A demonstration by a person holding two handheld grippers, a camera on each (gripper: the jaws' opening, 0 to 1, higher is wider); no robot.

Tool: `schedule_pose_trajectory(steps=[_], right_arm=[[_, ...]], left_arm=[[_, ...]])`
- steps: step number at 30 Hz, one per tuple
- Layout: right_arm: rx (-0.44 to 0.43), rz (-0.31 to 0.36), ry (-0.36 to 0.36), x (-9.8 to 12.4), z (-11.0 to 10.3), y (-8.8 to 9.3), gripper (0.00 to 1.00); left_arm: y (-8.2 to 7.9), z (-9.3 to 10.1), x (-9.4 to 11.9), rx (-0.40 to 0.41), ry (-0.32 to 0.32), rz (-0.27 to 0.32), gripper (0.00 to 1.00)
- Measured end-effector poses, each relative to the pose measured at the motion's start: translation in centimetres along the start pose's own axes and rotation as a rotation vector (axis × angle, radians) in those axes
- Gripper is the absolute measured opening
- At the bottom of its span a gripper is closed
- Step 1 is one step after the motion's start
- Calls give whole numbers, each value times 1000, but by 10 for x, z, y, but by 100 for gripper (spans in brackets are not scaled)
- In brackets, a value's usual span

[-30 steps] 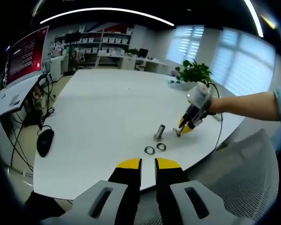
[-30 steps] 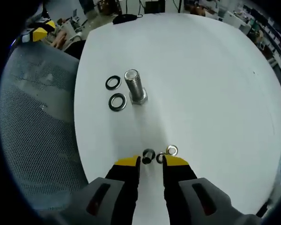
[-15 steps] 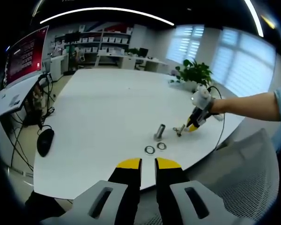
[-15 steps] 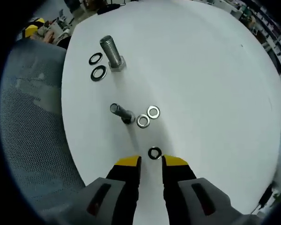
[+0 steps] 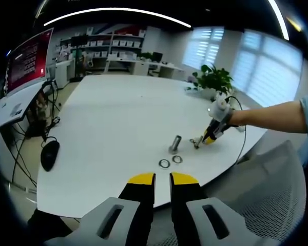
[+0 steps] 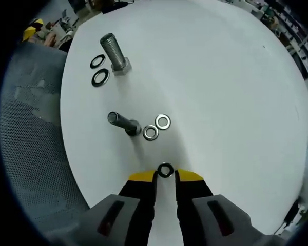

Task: Place the washer onto the threaded stud by aligning its center hole with the stud, sliding it down to the base, and recovering from edge contact or off-axis alignment until the washer reaches the visible bottom stop.

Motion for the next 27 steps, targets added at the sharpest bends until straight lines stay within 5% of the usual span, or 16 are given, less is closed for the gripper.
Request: schedule_pose_trajectory(steps=[5,9,11,27], right_arm=[[32,-12,30,0,2,1,4],[-6,-15,-18,0,1,0,9],[9,-6,16,2,2,-3,18],[17,14,19,-2,5,-13,16]], left_arm=[[0,0,0,-2,-2,1,8],[0,0,0,-1,-1,-3,8],[0,0,0,-4,1,-5,8],[0,0,-1,0,-2,-5,8]])
Point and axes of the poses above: the point that each gripper's makers call its tool centre point, and the gripper's own axes: x roughly backward along the fingers, z roughly to its right, y roughly out of its underside, the point moved 7 cm from there along x, roughly backward along the fingers, and after that the axes turned 5 degrees about -y, right-handed, at the moved point
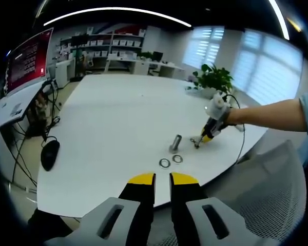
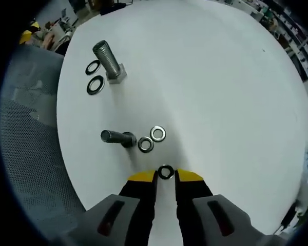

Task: Place the washer onto the threaded stud by aligning its center hole with the stud, sliding it down to the base, and recovering from edge contact or off-axis alignment until the washer reaches the visible bottom stop.

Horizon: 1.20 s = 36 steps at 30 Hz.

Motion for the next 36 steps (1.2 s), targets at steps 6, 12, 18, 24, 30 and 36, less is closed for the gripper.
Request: schedule_pose_trajectory(steps=[6,12,18,24,30,36], right_arm=[[-5,7,11,1,-1,1,15],[-2,27,10,8,-6,-1,15],[7,7,-1,4,-11,3,15],[33,-28,-25,1,-16,6,15],[61,-45,-21,0,-15,8,16],[91,-49,-26,0,-15,8,16]], left_arm=[[-1,0,0,1,2,7,8],[-1,0,0,-1,1,7,8],[0,0,0,-5,2,-2,8],[1,1,0,-6,2,-3,8],[0,0,1,-4,4,3,8],[0,0,0,-4,0,0,8]])
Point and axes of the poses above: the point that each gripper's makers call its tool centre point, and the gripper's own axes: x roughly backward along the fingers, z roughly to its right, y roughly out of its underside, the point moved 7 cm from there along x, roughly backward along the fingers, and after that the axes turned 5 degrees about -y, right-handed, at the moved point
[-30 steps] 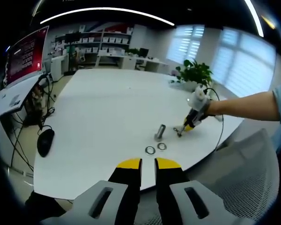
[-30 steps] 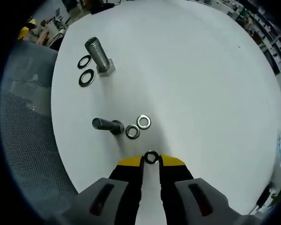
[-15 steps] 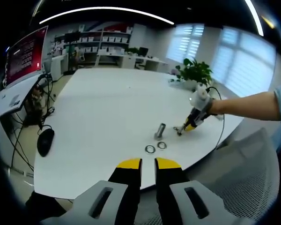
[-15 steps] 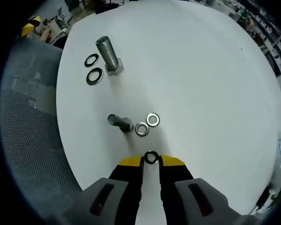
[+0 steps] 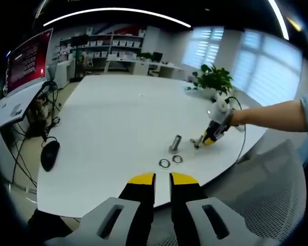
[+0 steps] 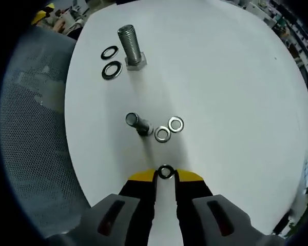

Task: Place the washer onto the threaded stud by aligning its center hole with the stud, sliding it down to the base, and recovering from edge contact or off-axis alignment until the washer reaches the visible bottom stop.

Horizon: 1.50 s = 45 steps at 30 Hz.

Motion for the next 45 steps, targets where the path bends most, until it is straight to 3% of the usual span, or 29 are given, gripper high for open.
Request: schedule_pose_trajectory(steps=[6,15,22,34,41,45], right_arm=[[18,14,-6,0,0,1,17],[35,-30,-11,0,0,-2,17],[-16,20,-25,1,3,2,16],[95,-37,78,-2,-11,-3,16],[64,-39,89,-2,-10,-3,16],[164,-60,140,-2,-15,-5,16]], left_arm=[[0,0,0,-2,-3,-4,8],[0,0,0,-3,-4,-2,8],[0,1,0,-9,-3,-4,8],[2,1,-1,-18,-2,-18,7],[2,2,0,-21,4,-20,7],[2,2,0,-20,6,-16,7]])
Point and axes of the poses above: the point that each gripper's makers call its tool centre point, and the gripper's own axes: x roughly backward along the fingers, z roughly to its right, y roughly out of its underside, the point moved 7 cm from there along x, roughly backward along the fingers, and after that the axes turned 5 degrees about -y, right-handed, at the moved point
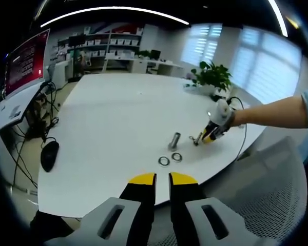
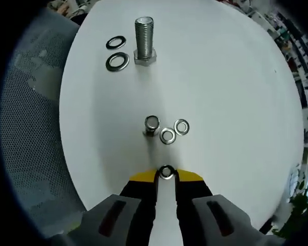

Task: Place the washer onto the threaded stud by aligning its center hole with the stud, sliding it down to the base, and recovering from edge contact or off-axis alignment until the washer reaches the visible bottom stop.

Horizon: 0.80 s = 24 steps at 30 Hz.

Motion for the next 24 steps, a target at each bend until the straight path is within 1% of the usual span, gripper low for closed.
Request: schedule_pose_trajectory(steps=[1,4,6,8,12,13,15,17,18,21,24], right_arm=[[17,-5,9,0,-1,0,16],[30,-6,20,0,-2,0,16],[25,-2,22,0,-1,0,16],[23,2,25,0,-1,1,16],[57,20,51,1,-3,2,15],[51,27,53,2,-2,3,15],[3,31,38,2,-1,8,15],[-32,50,34,5,0,10,15],[-72,69,28,7,0,10,15],[-134,107,1,15,1,9,15],[-188,153,-27,27,3,5,15]], left_arm=[[0,0,0,1,1,-1,7],[0,0,0,-1,-2,0,7],[1,0,0,-5,-6,-10,7],[1,0,0,-5,-6,-9,7],[0,0,0,-1,-6,-3,7],[0,0,0,-1,-5,-3,7],[0,-1,1,2,-6,2,7],[0,-1,1,0,-9,2,7],[0,-1,1,-2,-9,0,7],[0,-1,1,3,-7,4,7],[0,0,0,-1,-6,-1,7]])
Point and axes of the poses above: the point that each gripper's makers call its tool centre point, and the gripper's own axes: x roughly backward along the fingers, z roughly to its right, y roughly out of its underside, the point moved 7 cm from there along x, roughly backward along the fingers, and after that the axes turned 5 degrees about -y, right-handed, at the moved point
